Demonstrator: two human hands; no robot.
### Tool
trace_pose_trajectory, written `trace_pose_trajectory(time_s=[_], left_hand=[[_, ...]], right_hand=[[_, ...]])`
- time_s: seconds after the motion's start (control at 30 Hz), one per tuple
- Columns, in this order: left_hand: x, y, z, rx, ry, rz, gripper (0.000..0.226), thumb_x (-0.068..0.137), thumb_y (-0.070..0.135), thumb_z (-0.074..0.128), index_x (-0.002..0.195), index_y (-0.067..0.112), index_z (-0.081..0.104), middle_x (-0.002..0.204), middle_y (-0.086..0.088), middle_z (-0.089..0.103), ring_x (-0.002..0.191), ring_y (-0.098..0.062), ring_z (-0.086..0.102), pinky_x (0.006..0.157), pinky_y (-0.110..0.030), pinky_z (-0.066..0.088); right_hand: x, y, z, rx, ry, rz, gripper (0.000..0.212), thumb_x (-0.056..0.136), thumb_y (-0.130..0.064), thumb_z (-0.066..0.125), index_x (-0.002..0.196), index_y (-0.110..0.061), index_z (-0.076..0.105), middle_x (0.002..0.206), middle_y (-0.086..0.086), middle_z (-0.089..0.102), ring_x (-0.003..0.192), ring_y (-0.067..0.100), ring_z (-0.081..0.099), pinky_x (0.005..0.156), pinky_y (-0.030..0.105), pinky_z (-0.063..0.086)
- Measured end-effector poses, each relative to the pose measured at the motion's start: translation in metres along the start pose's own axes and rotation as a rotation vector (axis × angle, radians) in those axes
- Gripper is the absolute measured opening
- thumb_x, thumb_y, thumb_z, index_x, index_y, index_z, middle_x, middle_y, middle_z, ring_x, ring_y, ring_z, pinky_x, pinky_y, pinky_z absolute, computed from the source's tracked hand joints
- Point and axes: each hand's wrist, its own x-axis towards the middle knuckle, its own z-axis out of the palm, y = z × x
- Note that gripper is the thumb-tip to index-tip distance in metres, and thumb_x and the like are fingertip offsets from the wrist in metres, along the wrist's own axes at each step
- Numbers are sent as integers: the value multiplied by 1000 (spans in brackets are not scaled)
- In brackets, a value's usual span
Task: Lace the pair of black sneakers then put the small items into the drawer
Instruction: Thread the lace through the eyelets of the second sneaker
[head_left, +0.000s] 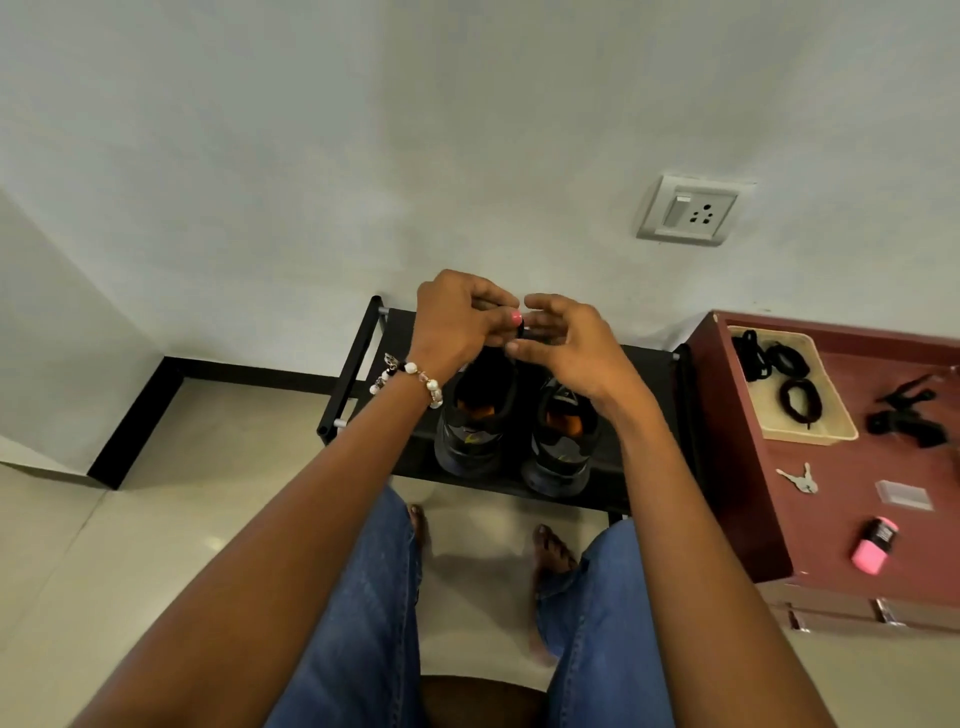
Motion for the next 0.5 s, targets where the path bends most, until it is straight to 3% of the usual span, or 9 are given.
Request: trace_pose_trajectory(time_s=[0.07,0.13,0.2,0.27,0.3,0.37,0.43,0.5], left_hand=[[-1,5,-1,144,49,90,5,79,13,78,83,13,75,72,1,69,57,-5,66,59,-23,56],[1,4,-6,431,73,188,9,81,31,76,84,22,75,88,6,61,78,-3,55,72,-26,48],[-1,4,-11,665,28,202,20,85,42,68,89,23,74,108,2,49,103,-13,40,84,-30,39],[-4,6,-16,683,-45,189,23,91,40,62,88,21,74,116,-1,51,113,-20,40,88,-33,41],[-8,8,-18,550,-93,163,23,94,35,59,88,18,74,112,-3,57,110,-21,47,87,-31,44],[-16,15,-21,39,-220,-14,26,99,24,53,91,7,71,91,-5,68,93,-22,63,77,-25,51],[-21,22,-22,-417,-295,-184,25,101,19,49,95,4,68,79,-4,70,78,-20,69,75,-28,55],[-24,28,-21,-724,-295,-279,21,100,15,49,99,3,67,73,-3,68,70,-16,69,73,-30,58]], right_hand=[[-6,1,4,260,-19,9,41,84,-9,74,122,-7,62,93,4,73,92,14,70,88,27,54],[-7,1,5,282,91,2,20,87,-8,70,107,-4,70,79,6,71,75,14,68,79,29,54],[-6,1,0,309,179,12,7,90,-8,67,93,-5,73,72,7,66,69,15,62,74,31,55],[-3,0,-7,340,211,25,10,92,-8,64,87,-6,72,69,5,62,67,16,60,70,29,56],[-3,-2,-10,338,218,25,11,93,-8,63,86,-6,71,68,5,61,65,16,59,67,28,56],[-3,-6,-13,353,234,12,11,94,-9,62,88,-5,70,68,6,58,60,14,57,61,28,56],[-3,-8,-12,315,246,-10,13,95,-12,61,90,-4,71,65,5,56,53,12,53,51,27,51],[-5,-8,-9,223,213,-38,16,97,-16,60,89,-9,72,61,2,56,48,11,50,45,26,43]])
